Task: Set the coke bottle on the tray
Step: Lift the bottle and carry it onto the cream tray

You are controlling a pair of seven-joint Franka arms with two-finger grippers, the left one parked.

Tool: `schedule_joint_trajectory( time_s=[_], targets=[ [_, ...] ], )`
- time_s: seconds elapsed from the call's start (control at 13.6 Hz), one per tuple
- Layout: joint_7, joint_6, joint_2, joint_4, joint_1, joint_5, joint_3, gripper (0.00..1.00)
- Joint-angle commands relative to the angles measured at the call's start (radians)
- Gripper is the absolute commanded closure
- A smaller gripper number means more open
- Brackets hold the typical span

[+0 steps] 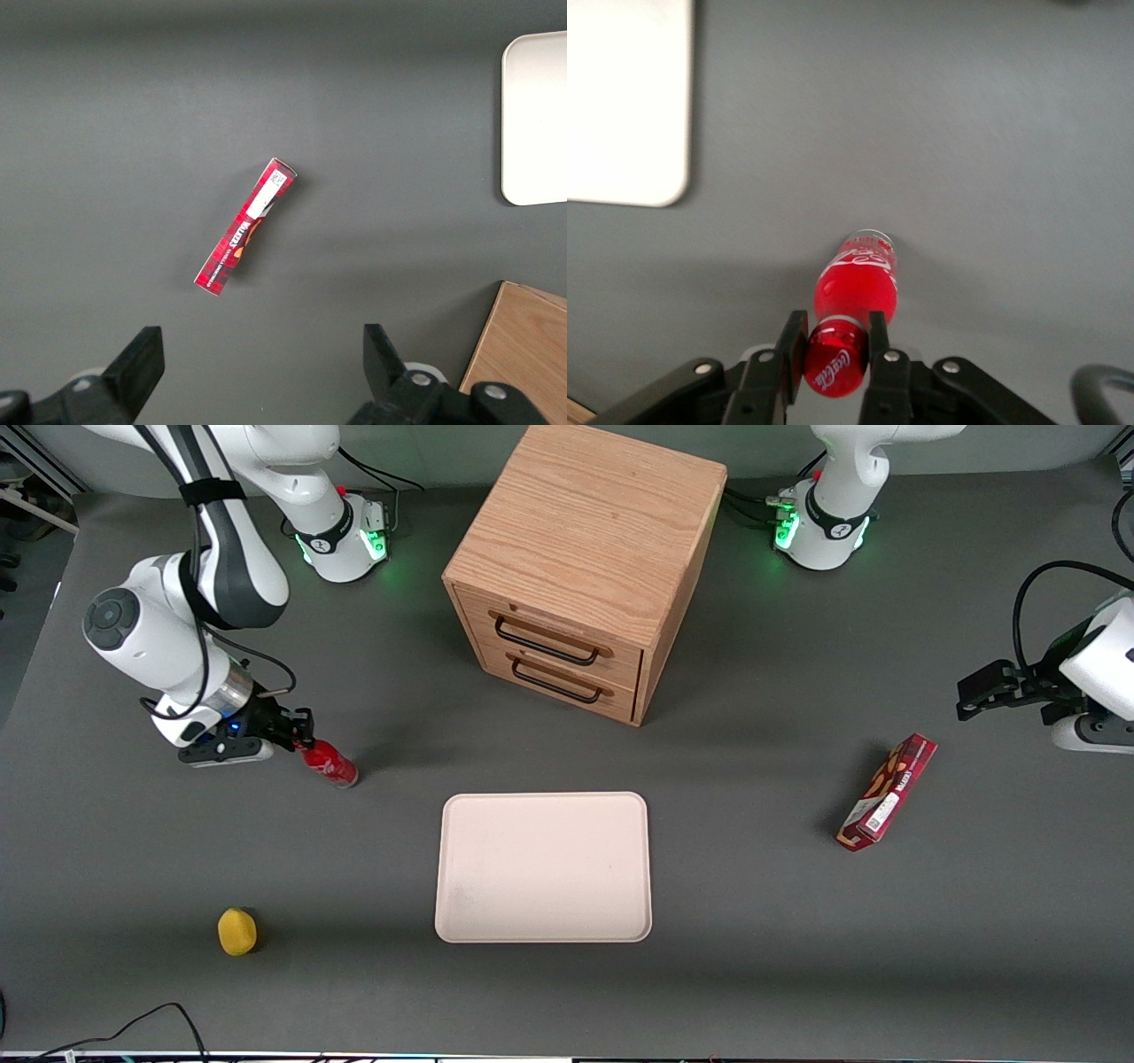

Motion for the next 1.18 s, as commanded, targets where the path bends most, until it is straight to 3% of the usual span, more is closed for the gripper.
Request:
schedule_joint_trajectory(
  time_s=[0.0,0.15,0.37,0.74,1.1],
  targets=[
    [0.092,-0.104,0.159,0.267,0.018,0.014,0.05,1.0],
    [0.184,-0.172,0.297,0.471,0.085,-0.003,0.061,1.0],
    [0.37,-0.217,0.471,0.735,0.194,-0.148,0.062,1.0],
    [0.415,-0.218,0.736,1.063,0.323,-0.216,0.02,1.0],
    [0.406,-0.215,0.756,1.092,0.338,-0.222,-0.024,1.0]
  ],
)
